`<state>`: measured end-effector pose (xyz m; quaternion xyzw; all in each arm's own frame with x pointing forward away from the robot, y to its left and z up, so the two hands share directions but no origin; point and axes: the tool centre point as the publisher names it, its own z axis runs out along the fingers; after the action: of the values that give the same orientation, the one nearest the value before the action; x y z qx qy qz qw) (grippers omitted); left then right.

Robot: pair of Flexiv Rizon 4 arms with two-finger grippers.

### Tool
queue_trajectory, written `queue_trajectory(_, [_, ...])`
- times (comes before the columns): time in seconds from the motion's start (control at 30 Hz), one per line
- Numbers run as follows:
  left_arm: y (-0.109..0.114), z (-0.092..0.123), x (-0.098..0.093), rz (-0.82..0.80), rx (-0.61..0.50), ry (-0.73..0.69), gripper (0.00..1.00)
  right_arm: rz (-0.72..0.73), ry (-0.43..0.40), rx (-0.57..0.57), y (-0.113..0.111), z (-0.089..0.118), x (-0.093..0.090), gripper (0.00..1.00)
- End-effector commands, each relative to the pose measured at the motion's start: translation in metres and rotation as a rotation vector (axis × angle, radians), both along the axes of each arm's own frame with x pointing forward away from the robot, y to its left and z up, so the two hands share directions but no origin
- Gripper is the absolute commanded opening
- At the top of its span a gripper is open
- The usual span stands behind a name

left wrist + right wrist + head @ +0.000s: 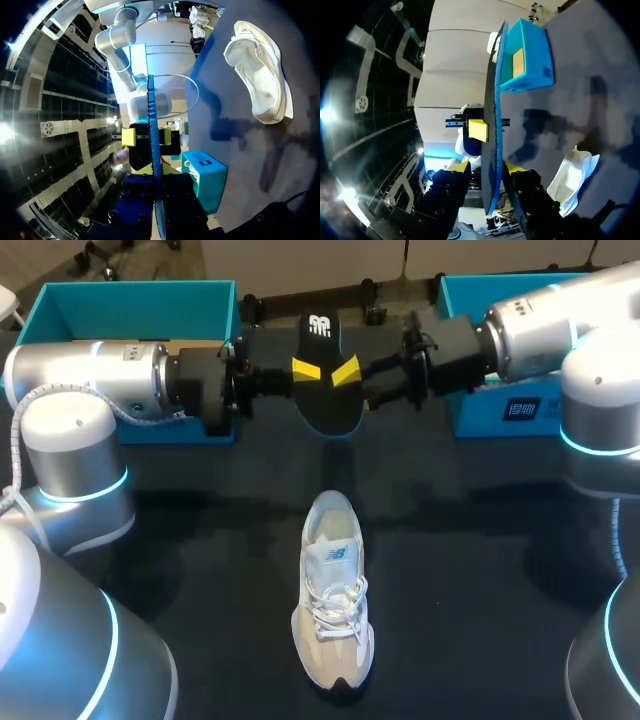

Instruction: Take the shoe out of the shoebox, open the shoe tongue, remove and reinsert the insole, then place the shoe into the shoebox

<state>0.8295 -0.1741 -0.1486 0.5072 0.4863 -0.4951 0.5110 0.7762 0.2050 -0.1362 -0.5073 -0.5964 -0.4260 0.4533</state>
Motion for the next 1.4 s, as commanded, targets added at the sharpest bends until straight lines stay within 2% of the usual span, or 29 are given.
queue_trajectory(0.03, [-0.002,-0.001,0.0,0.001,-0.001,-0.002,0.0,-0.001,0.0,0.006,0.008,-0.005,-0.001,0.37])
queue_trajectory(0.3, [-0.002,-0.001,0.0,0.001,-0.001,-0.002,0.0,-0.003,0.008,0.008,0.016,-0.006,0.0,0.36])
queue_trajectory(0.4, [-0.002,-0.001,0.0,0.001,-0.001,-0.002,0.0,-0.004,0.011,0.01,0.018,-0.007,0.002,0.29])
queue_trajectory(0.43, [-0.002,-0.001,0.0,0.001,-0.001,-0.002,0.0,-0.003,0.011,0.012,0.019,-0.007,0.003,0.22])
queue_trajectory(0.47, [-0.002,-0.001,0.0,0.001,-0.001,-0.002,0.0,-0.002,0.012,0.012,0.02,-0.007,0.003,0.19])
queue_trajectory(0.7, [-0.002,-0.001,0.0,0.001,-0.001,-0.002,0.0,-0.008,0.012,0.015,0.02,-0.007,0.003,0.18])
queue_trajectory(0.77, [-0.002,-0.001,0.0,0.001,-0.001,-0.002,0.0,-0.012,0.012,0.017,0.02,-0.007,0.002,0.2])
queue_trajectory(0.83, [-0.002,-0.001,0.0,0.001,-0.001,-0.002,0.0,-0.025,0.01,0.028,0.017,-0.007,0.002,0.29])
queue_trajectory(1.0, [-0.002,-0.001,0.0,0.001,-0.001,-0.002,0.0,-0.045,0.014,0.034,0.011,-0.006,0.0,0.25])
queue_trajectory(1.13, [-0.002,-0.001,0.0,0.001,-0.001,-0.002,0.0,-0.045,0.034,0.03,0.01,-0.008,0.001,0.18])
queue_trajectory(1.4, [-0.002,-0.001,0.0,0.001,-0.001,-0.002,0.0,-0.05,0.059,0.052,0.009,-0.011,0.003,0.18])
